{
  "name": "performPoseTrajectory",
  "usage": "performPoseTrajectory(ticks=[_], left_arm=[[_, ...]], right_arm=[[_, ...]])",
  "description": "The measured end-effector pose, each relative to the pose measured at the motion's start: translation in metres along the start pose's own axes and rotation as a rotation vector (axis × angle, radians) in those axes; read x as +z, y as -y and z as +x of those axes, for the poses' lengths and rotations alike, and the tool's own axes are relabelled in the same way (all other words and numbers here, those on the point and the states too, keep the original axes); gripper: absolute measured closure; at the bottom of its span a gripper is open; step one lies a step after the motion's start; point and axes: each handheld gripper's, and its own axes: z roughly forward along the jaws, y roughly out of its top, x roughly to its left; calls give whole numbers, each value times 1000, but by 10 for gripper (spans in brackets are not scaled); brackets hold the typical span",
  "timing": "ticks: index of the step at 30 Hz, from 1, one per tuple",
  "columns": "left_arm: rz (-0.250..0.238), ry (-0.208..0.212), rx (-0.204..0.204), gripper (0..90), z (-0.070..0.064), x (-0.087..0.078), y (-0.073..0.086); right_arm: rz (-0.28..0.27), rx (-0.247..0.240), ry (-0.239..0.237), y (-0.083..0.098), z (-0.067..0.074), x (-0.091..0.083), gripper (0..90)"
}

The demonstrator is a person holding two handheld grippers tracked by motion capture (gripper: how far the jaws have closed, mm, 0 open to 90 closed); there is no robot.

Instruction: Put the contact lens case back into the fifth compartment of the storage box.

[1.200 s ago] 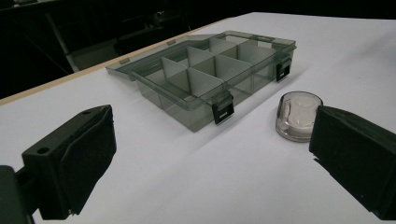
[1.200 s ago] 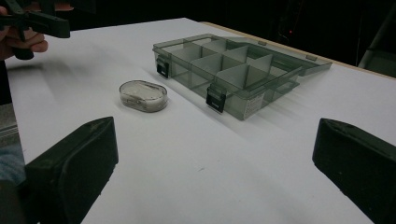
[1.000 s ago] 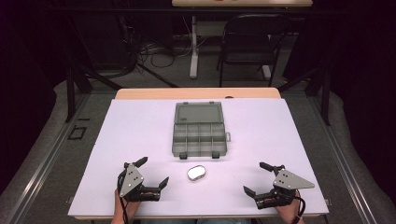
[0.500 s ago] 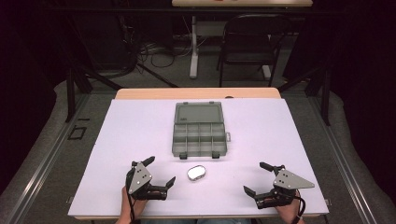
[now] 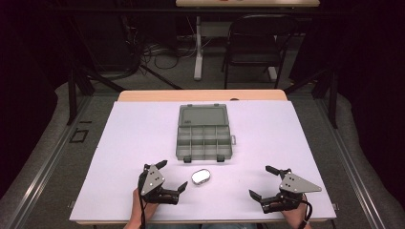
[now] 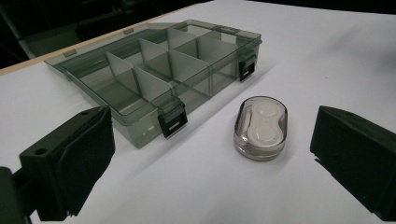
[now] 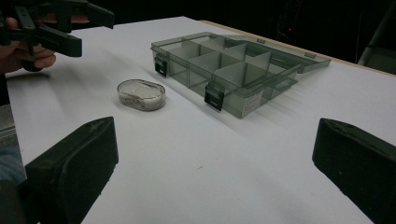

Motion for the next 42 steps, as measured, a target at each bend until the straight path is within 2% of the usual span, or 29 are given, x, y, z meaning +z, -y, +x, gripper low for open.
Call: performPoseTrajectory(ticks=[11, 19, 28, 42], left_arm=[[25, 28, -5, 1, -5, 10, -4], [54, 49, 6, 0, -8, 16, -6], [95, 69, -2, 0, -9, 23, -10], [125, 96, 17, 0, -14, 36, -13]], right_arm=[[6, 0, -1, 0, 0, 0, 1], [8, 0, -1, 0, 0, 0, 2], [14, -1, -1, 0, 0, 1, 2], [16, -1, -3, 0, 0, 1, 4]])
